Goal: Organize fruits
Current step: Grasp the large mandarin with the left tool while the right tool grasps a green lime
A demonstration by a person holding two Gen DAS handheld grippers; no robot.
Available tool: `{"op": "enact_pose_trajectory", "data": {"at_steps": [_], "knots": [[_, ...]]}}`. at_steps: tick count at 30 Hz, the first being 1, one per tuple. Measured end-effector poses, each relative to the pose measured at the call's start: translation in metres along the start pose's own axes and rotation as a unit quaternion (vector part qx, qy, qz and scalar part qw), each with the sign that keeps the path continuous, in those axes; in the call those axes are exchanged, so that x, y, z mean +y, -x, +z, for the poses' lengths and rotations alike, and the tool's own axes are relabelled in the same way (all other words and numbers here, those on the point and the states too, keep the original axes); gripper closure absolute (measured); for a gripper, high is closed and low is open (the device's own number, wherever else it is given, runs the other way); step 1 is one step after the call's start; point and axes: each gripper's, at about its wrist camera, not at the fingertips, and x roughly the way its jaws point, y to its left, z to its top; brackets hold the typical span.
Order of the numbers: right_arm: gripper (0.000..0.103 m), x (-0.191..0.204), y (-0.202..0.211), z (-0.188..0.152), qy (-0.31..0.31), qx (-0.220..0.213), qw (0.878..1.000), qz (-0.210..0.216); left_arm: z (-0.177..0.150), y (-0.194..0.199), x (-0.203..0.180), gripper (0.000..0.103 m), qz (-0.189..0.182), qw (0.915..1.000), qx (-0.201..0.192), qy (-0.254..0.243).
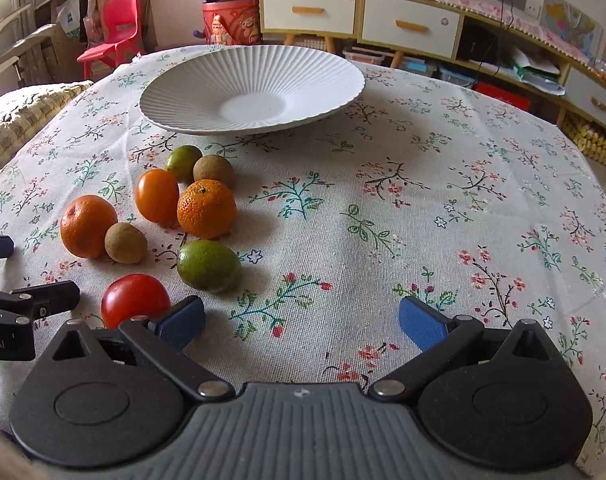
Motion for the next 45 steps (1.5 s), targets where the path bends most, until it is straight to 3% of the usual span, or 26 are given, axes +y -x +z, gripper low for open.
{"op": "enact_pose_trajectory", "data": {"at_steps": [6,14,17,24,33,45], "knots": [[0.000,0.001,0.000,-0.002,0.002,-0.010,1.000,-0.003,-0.002,0.001,-0.003,0.010,0.003,0.9999,-0.011,0.000],[0.000,0.000,-0.002,0.003,0.014,-0.006,1.000,0.008,-0.001,0.005,-0.016,0.014,-0.019,0.9974,-0.030,-0.063],[0.009,0.001,0.000,0.004,0.028,-0.012,0.999,0.021,0.000,0.006,-0.019,0.026,-0.033,0.9960,-0.037,-0.075],[0.049,0.015,0.006,0.006,0.092,-0.032,0.994,0.053,0.004,0.004,-0.022,0.058,-0.067,0.9927,-0.055,-0.084],[0.074,0.016,0.007,0.009,0.096,-0.039,0.990,0.098,0.011,0.002,-0.021,0.074,-0.088,0.9905,-0.075,-0.074],[0.075,0.017,0.013,0.016,0.087,-0.044,0.990,0.097,0.018,0.005,-0.008,0.078,-0.086,0.9945,-0.053,-0.025]]}}
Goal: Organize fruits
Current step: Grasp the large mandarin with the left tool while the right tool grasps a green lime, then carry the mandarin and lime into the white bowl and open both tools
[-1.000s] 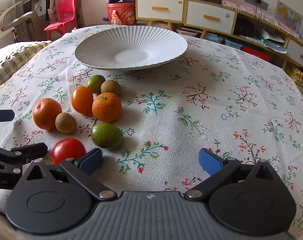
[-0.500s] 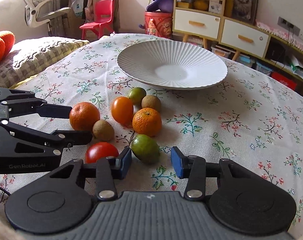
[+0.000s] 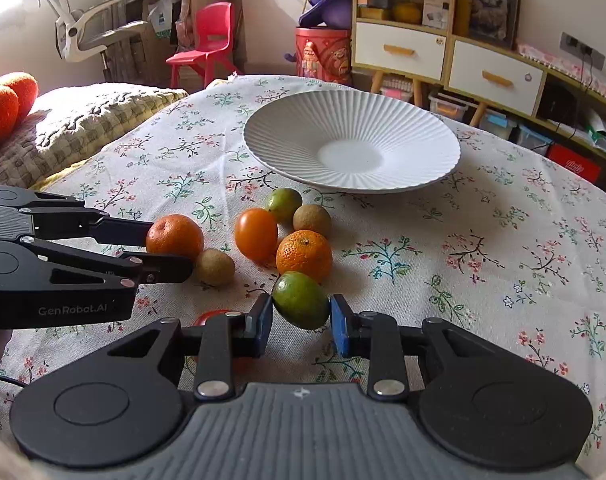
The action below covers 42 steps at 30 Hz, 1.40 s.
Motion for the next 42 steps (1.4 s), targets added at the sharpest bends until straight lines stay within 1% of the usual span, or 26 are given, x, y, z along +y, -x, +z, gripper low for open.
{"op": "enact_pose_trajectory", "data": {"at_steps": [6,10,20,24,28,33,37,42], "knots": [[0.075,-0.004,0.003,0.006,-0.009,0.000,1.000,-0.004,0.005,0.003,0.005,0.078,0.004,0.9999,0.006,0.013],[0.075,-0.010,0.005,0.013,-0.021,-0.008,1.000,-0.010,0.009,0.008,0.007,0.078,0.003,0.9997,0.008,0.023],[0.075,-0.028,0.006,0.036,-0.048,-0.023,0.998,-0.014,0.038,0.010,0.004,0.078,-0.002,0.9998,-0.003,0.019],[0.075,-0.032,0.002,0.045,-0.049,-0.027,0.998,-0.018,0.051,0.003,0.001,0.078,-0.006,0.9999,-0.003,0.011],[0.075,-0.038,-0.003,0.054,-0.061,-0.028,0.998,-0.011,0.065,-0.005,0.000,0.078,-0.009,0.9999,-0.001,0.005],[0.075,-0.045,-0.010,0.065,-0.062,-0.031,0.998,-0.002,0.081,-0.016,0.000,0.078,-0.010,0.9999,-0.005,-0.008],[0.075,-0.057,-0.019,0.074,-0.071,-0.029,0.997,0.003,0.089,-0.029,0.001,0.078,-0.011,0.9998,-0.005,-0.015],[0.075,-0.065,-0.033,0.077,-0.078,-0.023,0.997,0.009,0.095,-0.045,0.004,0.078,-0.014,0.9995,-0.015,-0.023]]}}
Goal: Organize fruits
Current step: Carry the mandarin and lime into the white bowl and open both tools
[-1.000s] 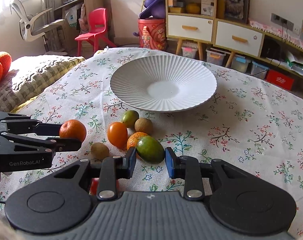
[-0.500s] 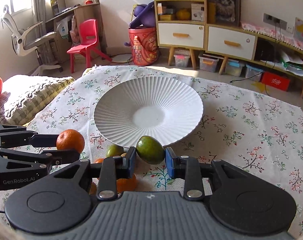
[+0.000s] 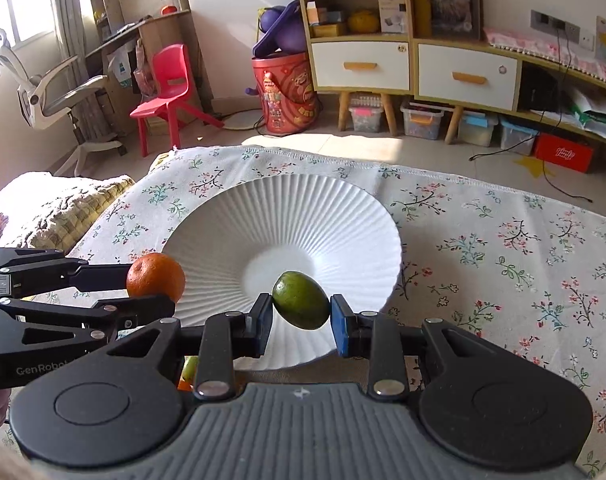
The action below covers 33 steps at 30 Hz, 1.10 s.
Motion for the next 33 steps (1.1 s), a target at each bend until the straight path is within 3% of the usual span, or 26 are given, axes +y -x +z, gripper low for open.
{"op": "enact_pose_trajectory", "data": {"at_steps": [16,30,33], "knots": [[0.075,-0.008,-0.033,0.011,0.038,0.017,0.999,-0.001,0.010,-0.043,0.007,0.078,-0.001,0.9999,0.017,-0.004],[0.074,-0.012,-0.035,0.012,0.038,0.014,0.999,0.011,0.012,-0.047,0.003,0.076,-0.002,0.9999,0.013,-0.010],[0.068,-0.011,-0.030,0.012,0.038,0.010,0.999,0.012,0.013,-0.042,0.002,0.070,-0.002,0.9999,0.010,-0.013]]}}
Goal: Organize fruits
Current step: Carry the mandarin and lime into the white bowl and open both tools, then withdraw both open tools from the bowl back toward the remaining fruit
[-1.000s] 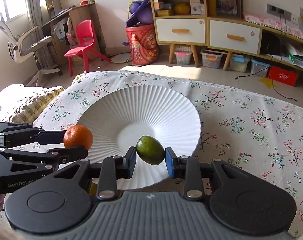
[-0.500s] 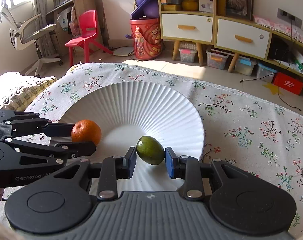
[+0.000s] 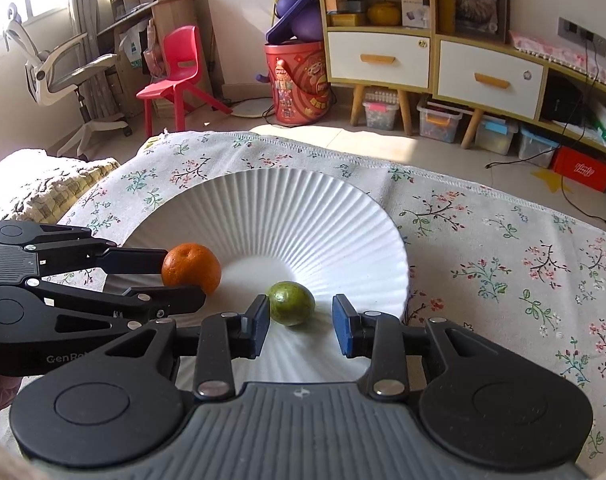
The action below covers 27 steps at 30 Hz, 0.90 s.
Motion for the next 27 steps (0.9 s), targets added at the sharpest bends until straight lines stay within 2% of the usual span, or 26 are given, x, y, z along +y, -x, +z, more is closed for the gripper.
{"op": "enact_pose_trajectory", "data": {"at_steps": [4,6,10,12,16,18,27], "knots": [[0.059,-0.001,0.010,0.000,-0.007,-0.007,1.000,-0.001,-0.001,0.010,0.002,0.059,0.002,0.9999,-0.007,0.007],[0.054,-0.002,0.014,-0.001,-0.012,-0.010,1.000,-0.002,-0.001,0.017,0.004,0.050,0.003,0.9998,-0.011,0.016],[0.045,-0.002,0.026,-0.005,-0.023,-0.015,1.000,-0.009,-0.006,0.031,0.005,0.042,0.002,0.9995,-0.016,0.028],[0.041,-0.002,0.033,-0.007,-0.028,-0.020,0.999,-0.011,-0.010,0.040,0.005,0.034,0.002,0.9994,-0.016,0.031],[0.028,0.002,0.046,-0.012,-0.038,-0.029,0.999,-0.012,-0.016,0.055,0.001,0.028,0.003,0.9996,-0.016,0.022],[0.025,0.004,0.050,-0.016,-0.036,-0.030,0.999,-0.012,-0.022,0.062,0.000,0.023,0.006,0.9996,-0.015,0.022],[0.010,0.015,0.061,-0.033,-0.031,-0.029,0.999,-0.028,-0.041,0.076,-0.005,0.013,0.007,0.9996,-0.002,0.028]]}}
